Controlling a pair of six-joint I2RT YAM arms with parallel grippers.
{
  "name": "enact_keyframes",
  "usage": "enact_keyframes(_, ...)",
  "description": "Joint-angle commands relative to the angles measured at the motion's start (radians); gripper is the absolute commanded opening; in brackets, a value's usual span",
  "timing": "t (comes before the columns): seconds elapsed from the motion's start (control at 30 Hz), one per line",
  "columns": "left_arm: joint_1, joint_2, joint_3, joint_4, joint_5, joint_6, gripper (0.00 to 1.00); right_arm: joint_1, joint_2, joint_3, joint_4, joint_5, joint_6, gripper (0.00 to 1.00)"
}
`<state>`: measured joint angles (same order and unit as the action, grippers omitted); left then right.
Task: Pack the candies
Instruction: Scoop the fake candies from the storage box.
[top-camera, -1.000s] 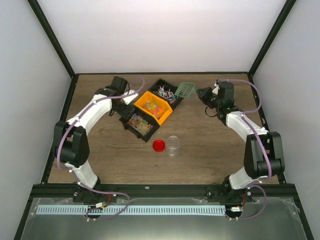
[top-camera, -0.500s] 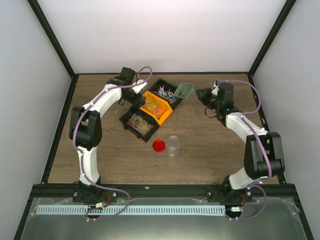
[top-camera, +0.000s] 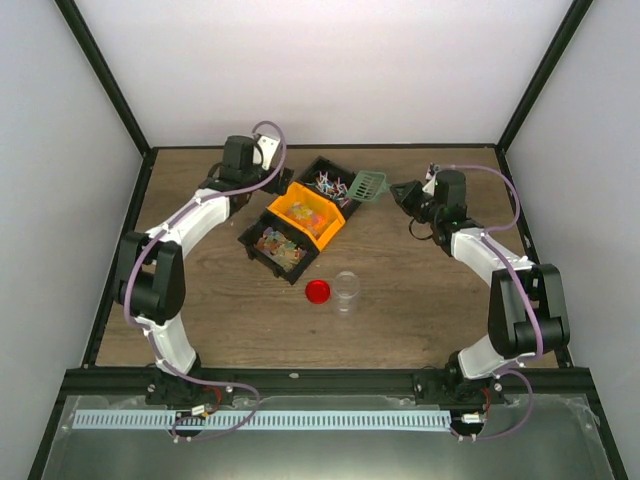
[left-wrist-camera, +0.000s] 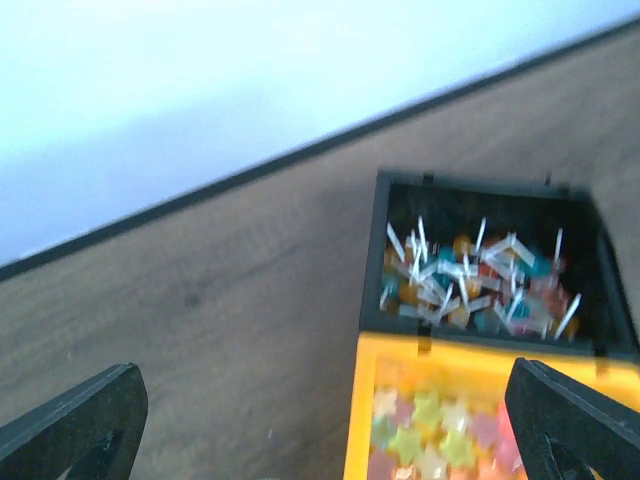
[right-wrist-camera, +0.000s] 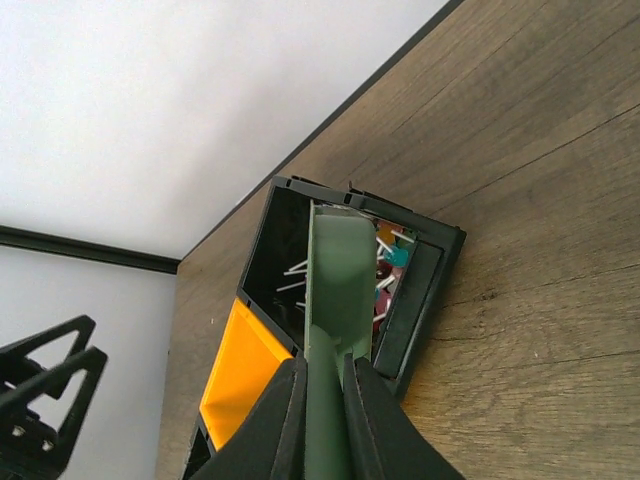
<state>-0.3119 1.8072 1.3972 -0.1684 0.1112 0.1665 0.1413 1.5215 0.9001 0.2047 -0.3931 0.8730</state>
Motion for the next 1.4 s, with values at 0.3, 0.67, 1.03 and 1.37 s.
enact_keyframes(0.3, 0.025, 0.042, 0.043, 0.201, 0.200, -0.210, 1.00, 0.006, 0.005, 0.008, 0.010, 0.001, -0.031, 0.01)
enact_keyframes(0.67, 0.030, 0.191, 0.235, -0.297, 0.114, 0.126, 0.82, 0.003, 0.016, 0.006, 0.018, -0.017, -0.019, 0.01)
enact_keyframes(1.03, 0.029, 0.252, 0.211, -0.360, 0.100, 0.143, 0.59, 0.006, 0.015, 0.006, 0.028, -0.027, -0.003, 0.02)
enact_keyframes(1.37, 0.028, 0.296, 0.206, -0.376, 0.128, 0.124, 0.39, 0.016, 0.011, 0.027, 0.006, -0.010, -0.012, 0.02)
